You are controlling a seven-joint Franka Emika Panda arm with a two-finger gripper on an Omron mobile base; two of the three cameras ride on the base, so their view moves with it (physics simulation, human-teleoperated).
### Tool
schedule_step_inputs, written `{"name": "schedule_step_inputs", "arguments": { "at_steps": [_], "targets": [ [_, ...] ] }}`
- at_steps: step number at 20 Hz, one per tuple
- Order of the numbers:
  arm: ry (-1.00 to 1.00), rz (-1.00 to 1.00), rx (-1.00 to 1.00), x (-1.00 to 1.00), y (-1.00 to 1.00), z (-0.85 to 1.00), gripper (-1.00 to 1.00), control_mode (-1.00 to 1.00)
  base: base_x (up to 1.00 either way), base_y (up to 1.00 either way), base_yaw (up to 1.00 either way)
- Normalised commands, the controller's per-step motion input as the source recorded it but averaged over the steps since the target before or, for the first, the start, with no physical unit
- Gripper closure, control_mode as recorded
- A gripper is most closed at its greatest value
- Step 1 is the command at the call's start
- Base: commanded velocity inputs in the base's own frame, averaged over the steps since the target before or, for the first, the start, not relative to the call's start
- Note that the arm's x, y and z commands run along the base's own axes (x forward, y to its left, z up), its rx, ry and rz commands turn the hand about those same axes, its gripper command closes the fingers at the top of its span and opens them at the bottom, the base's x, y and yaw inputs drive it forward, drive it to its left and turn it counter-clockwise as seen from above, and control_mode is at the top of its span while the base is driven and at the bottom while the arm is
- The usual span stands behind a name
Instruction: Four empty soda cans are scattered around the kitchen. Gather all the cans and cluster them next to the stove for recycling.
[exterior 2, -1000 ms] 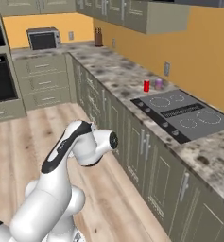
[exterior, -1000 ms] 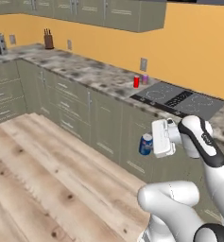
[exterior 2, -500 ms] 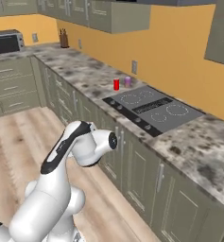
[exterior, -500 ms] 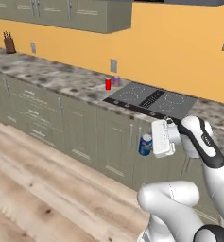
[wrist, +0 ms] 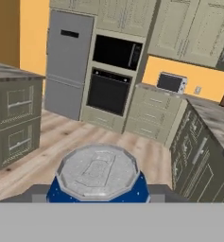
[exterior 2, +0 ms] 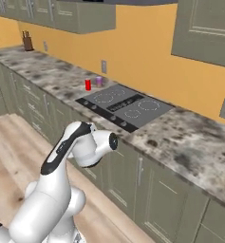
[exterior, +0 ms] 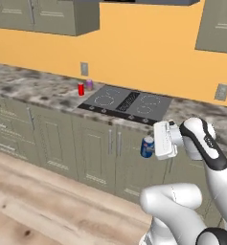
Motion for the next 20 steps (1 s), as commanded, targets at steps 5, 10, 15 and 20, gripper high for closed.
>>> {"name": "schedule_step_inputs", "arguments": {
  "at_steps": [5, 10, 15, 20],
  "targets": [
    [0.0, 0.0, 0.0, 0.0, 0.0, 0.0, 1.0, 1.0, 0.34, 0.1, -0.29],
    [0.0, 0.0, 0.0, 0.0, 0.0, 0.0, 1.0, 1.0, 0.33, 0.27, -0.29],
    [0.0, 0.0, 0.0, 0.0, 0.0, 0.0, 1.0, 1.0, 0.42, 0.47, -0.23],
    [0.0, 0.0, 0.0, 0.0, 0.0, 0.0, 1.0, 1.0, 0.46, 0.58, -0.22]
  ]
}}
